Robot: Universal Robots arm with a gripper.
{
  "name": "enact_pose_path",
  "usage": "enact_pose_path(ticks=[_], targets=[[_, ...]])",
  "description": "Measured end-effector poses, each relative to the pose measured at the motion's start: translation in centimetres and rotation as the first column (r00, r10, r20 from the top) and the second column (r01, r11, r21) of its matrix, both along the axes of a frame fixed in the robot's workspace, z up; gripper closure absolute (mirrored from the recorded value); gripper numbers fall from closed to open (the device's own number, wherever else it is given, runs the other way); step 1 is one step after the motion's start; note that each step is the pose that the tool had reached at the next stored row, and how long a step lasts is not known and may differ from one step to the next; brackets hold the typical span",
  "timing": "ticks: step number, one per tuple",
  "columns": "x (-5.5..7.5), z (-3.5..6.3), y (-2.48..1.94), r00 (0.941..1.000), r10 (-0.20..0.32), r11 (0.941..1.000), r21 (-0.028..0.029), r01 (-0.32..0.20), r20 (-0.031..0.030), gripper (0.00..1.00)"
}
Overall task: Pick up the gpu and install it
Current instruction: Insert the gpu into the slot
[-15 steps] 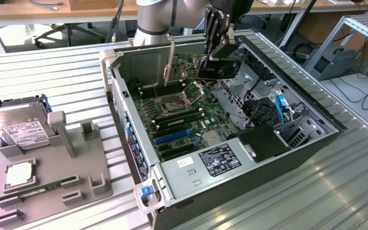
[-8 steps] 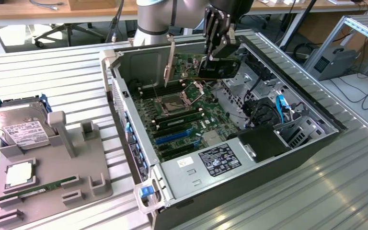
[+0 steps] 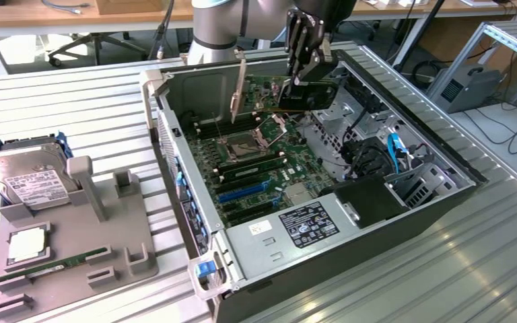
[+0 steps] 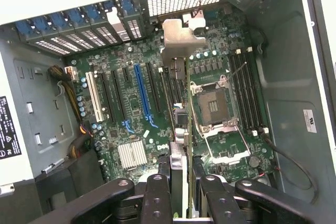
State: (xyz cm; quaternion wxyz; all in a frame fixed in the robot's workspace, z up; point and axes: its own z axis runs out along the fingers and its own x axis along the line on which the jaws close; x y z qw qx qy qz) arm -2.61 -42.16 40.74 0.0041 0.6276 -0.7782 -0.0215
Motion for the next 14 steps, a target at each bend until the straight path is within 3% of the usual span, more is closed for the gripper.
enact_pose_path(ticks=[14], targets=[[0.0,0.0,0.0,0.9992,0.04,0.9992,0.0,-0.04,0.0,0.73]])
